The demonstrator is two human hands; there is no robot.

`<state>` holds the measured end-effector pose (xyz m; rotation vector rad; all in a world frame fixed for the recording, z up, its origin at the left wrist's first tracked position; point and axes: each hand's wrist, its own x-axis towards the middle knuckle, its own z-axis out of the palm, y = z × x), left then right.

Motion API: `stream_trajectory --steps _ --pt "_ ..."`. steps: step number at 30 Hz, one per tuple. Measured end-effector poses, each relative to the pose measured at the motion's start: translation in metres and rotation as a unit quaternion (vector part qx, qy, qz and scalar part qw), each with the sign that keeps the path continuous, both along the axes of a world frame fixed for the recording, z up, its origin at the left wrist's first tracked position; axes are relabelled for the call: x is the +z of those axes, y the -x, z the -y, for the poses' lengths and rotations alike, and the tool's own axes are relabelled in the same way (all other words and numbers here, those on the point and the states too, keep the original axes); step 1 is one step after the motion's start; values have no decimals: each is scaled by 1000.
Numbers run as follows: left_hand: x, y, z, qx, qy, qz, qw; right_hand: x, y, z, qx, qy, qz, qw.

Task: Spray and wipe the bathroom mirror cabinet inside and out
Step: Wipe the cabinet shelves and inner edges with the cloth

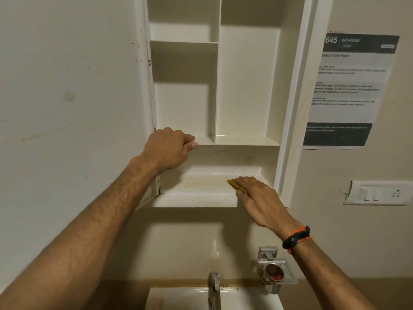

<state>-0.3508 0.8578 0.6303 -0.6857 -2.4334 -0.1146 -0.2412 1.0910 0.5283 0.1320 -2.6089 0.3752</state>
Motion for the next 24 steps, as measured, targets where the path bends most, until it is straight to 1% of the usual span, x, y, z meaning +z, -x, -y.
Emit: stream_trajectory --steps 3,7,10,15,18,20,24 --pt "0 0 -2 2 -5 -1 1000 13 13 4 -11 9 35 999" --pt "-1 -2 -2 6 -13 7 1000 23 35 20 -46 -32 52 997" --pt "0 -3 -1 7 -19 10 1000 18 32 25 -54 -47 44 996" --pt "0 -3 -1 9 -18 8 1000 -2 5 33 -4 -21 -15 1000" --pt "-1 -3 -1 9 -17 6 1000 12 14 31 -13 -8 24 1000" --pt "0 -4 -2 8 -17 12 1000 23 28 32 -20 -20 58 998" --pt "0 -6 -2 9 -17 22 1000 26 45 41 -40 -35 71 996"
